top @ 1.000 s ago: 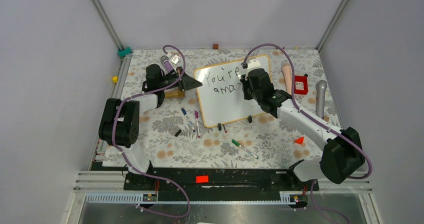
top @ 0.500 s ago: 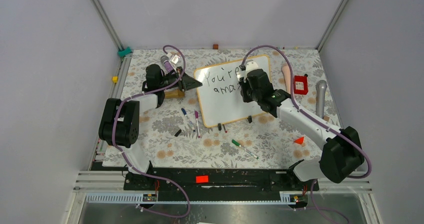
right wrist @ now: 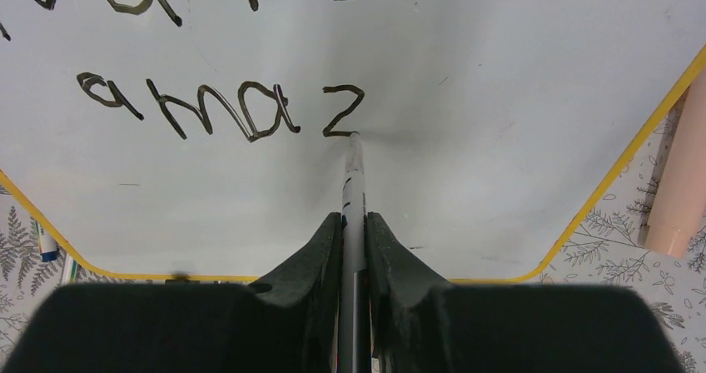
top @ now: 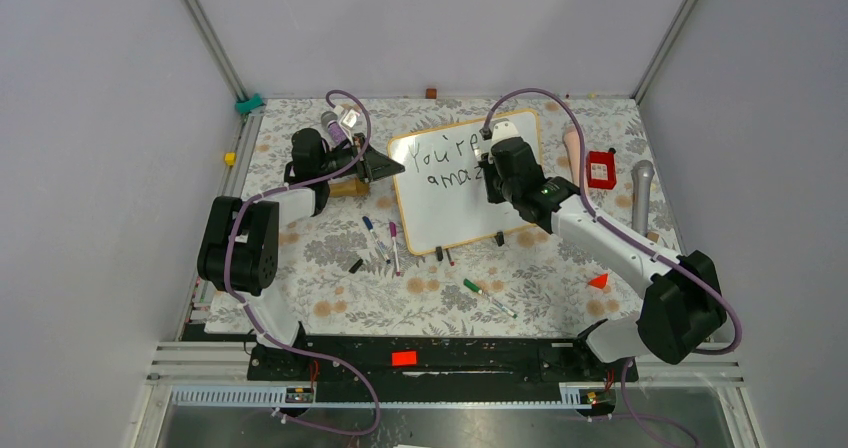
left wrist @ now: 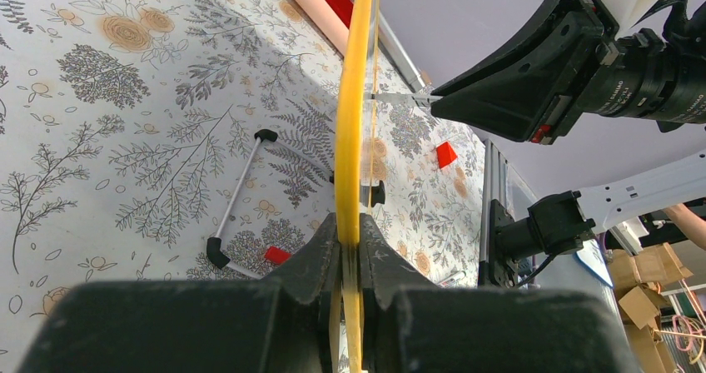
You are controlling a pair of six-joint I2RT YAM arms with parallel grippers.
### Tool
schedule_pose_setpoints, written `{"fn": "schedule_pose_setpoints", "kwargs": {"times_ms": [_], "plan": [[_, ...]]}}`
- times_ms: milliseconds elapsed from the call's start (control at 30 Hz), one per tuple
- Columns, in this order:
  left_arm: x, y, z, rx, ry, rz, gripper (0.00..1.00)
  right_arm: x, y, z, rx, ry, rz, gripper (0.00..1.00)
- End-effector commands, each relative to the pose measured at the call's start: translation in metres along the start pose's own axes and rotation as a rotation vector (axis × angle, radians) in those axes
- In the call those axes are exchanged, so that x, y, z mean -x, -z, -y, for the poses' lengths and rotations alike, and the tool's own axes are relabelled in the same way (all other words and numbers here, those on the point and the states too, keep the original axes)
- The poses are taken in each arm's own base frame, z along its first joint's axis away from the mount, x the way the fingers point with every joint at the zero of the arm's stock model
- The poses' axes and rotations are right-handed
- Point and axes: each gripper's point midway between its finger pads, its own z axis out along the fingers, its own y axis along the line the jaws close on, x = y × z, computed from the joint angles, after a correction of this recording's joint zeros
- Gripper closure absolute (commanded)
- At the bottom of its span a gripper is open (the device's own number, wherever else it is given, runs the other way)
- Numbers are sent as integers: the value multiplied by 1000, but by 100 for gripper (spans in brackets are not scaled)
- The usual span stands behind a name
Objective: Write a sentence on the whiteboard
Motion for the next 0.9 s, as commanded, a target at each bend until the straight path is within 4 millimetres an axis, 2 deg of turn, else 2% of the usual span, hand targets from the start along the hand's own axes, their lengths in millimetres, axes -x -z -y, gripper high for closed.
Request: {"fn": "schedule_pose_setpoints", "kwargs": {"times_ms": [0, 267, 600, 867], "plan": [[17, -7, 18, -65, -150, 22, 97, 23, 11, 5, -22, -13, 62, 100], [15, -6, 18, -69, -151, 19, 97, 40, 33, 11, -12, 10, 147, 100], [10, -5, 18, -79, -157, 2, 100, 58, 33, 26, -30, -94, 162, 100], [9, -6, 17, -81, -151, -16, 100, 57, 32, 30, -40, -97, 160, 100]]}}
